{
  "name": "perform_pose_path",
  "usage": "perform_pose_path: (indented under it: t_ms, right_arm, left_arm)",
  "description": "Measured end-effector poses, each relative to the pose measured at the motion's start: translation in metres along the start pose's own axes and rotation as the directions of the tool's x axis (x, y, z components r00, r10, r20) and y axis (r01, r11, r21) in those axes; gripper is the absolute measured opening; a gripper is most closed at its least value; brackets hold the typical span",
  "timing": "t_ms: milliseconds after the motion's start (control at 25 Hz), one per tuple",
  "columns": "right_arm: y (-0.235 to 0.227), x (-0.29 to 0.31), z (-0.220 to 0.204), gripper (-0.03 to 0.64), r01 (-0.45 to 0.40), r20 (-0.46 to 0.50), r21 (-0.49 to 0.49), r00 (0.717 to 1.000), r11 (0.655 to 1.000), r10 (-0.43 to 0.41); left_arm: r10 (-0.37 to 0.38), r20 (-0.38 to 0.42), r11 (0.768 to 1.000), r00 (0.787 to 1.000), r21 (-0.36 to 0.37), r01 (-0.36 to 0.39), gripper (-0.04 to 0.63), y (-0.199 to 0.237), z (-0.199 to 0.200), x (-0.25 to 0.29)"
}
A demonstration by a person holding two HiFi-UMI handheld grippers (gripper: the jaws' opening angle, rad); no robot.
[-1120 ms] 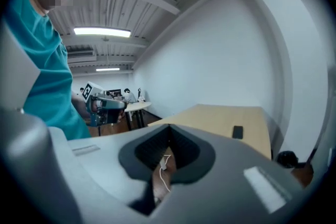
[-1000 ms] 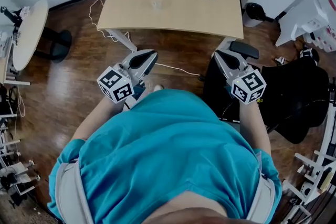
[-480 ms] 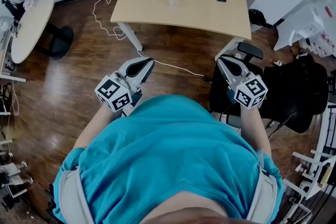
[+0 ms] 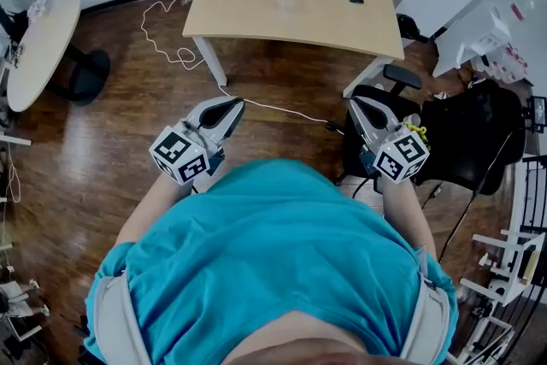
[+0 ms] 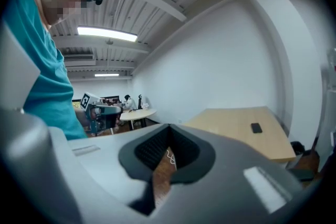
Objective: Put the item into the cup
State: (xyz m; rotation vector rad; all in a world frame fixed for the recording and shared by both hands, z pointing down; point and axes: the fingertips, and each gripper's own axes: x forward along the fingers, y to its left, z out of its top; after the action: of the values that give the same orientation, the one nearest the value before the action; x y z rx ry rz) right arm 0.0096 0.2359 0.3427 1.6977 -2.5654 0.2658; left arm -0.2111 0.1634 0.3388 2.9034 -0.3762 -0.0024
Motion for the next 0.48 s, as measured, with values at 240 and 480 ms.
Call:
perform_pose_path:
  t_ms: [240, 480]
  right_arm:
    - [-0.022, -0.040, 0.000, 0.000, -0.033, 0.059, 0.099, 0.998, 0.995, 0.027]
    - [-0.044, -0.070, -0.003, 0.002, -0.021, 0.053, 0.073, 0.998, 0.997, 0.017]
  left_arm:
    - [0.035, 0.066, 0.999, 0.997, -0.023, -0.034, 0.005, -0.037, 0.000, 0.034]
    - [0.020, 0.057, 1.000, 0.998, -0.017, -0.019, 0.005, -0.067, -0.009, 0.064]
